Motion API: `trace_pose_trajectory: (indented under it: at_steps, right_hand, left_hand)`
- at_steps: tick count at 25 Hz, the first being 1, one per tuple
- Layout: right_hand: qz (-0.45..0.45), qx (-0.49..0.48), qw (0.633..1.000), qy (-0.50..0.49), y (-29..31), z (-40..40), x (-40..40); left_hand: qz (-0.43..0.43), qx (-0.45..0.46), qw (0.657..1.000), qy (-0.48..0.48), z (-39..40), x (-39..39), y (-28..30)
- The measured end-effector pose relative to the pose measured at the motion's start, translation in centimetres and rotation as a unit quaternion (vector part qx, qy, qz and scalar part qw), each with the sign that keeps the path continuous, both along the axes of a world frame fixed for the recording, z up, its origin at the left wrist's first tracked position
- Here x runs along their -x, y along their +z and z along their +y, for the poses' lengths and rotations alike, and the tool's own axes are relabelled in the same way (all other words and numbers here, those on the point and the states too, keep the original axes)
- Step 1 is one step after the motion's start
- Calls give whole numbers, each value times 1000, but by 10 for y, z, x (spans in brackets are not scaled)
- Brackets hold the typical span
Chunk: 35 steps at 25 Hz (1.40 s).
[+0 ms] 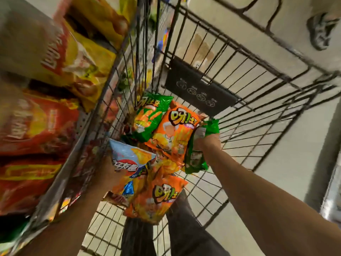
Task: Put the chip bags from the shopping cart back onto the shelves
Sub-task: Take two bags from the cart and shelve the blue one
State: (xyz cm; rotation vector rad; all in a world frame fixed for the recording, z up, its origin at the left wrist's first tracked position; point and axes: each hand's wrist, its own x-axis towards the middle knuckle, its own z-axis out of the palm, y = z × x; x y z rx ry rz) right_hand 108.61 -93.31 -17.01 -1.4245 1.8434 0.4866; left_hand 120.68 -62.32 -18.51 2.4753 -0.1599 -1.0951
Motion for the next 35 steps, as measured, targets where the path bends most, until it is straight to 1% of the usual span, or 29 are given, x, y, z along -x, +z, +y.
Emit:
trace_pose_trajectory:
  at_steps: [2,3,4,6,8,9,10,12,13,14,15,16,17,18,19,20,21,22,25,28,32,34,35]
  right_hand:
    - [18,-9,998,55,-7,-3,-3]
    - [23,-21,996,84,-5,-5,-4]
    - [20,-31,995,92,-1,-6,-5]
    - [5,-27,995,95,14,-2,-8]
    - [-39,3,993,115,34,15,-19]
    - [-74,16,987,145,41,27,-27]
    - [-117,16,976,185,48,42,-35]
    - [-204,-11,944,259,55,65,-47]
    - [-238,-3,936,261,56,69,-50]
    - [-260,27,937,231,56,65,-50]
    - [-263,67,945,180,50,58,-47]
    - [-242,95,958,122,42,48,-41]
    - [-200,92,974,56,34,36,-35]
    - [-155,47,986,-25,26,26,-30]
    - [-124,-22,986,-107,20,19,-28]
    - [-112,-88,976,-167,15,15,-27]
    - [-117,-136,965,-192,12,13,-27]
    - [-126,-170,958,-194,9,12,-28]
    - [-173,-205,949,-167,10,11,-31]
    - [-219,-219,947,-86,25,11,-28]
    - [-289,-203,935,34,66,0,-11]
    - [-317,-191,926,70,86,-10,0]
    - [-340,-198,916,80,96,-14,6]
  left_hand:
    - [-17,-2,1000,-9,-5,-2,-6]
    - [-21,-20,999,-16,-8,-3,-6]
    - [-18,-47,998,-29,-13,-4,-2]
    - [-7,-73,995,-72,-24,-4,13]
    - [-15,-64,992,-109,-36,1,26]
    - [-25,-44,993,-103,-41,3,30]
    - [-29,-16,997,-73,-45,6,35]
    - [-2,25,999,26,-50,12,41]
    - [18,27,998,62,-50,15,41]
    - [30,22,996,86,-49,18,38]
    - [36,15,994,100,-46,20,33]
    - [37,5,993,111,-43,22,30]
    - [34,-8,992,119,-41,24,30]
    - [29,-21,991,127,-39,25,31]
    - [23,-27,990,135,-38,27,32]
    - [19,-26,989,146,-35,28,35]
    - [14,-21,986,162,-33,29,38]
    - [6,-16,984,179,-31,30,43]
    - [-30,-4,978,207,-29,31,63]
    - [-49,21,974,222,-27,31,86]
    - [-25,64,966,248,-24,37,116]
    - [-7,88,963,253,-24,45,128]
    - [-5,103,960,261,-25,51,135]
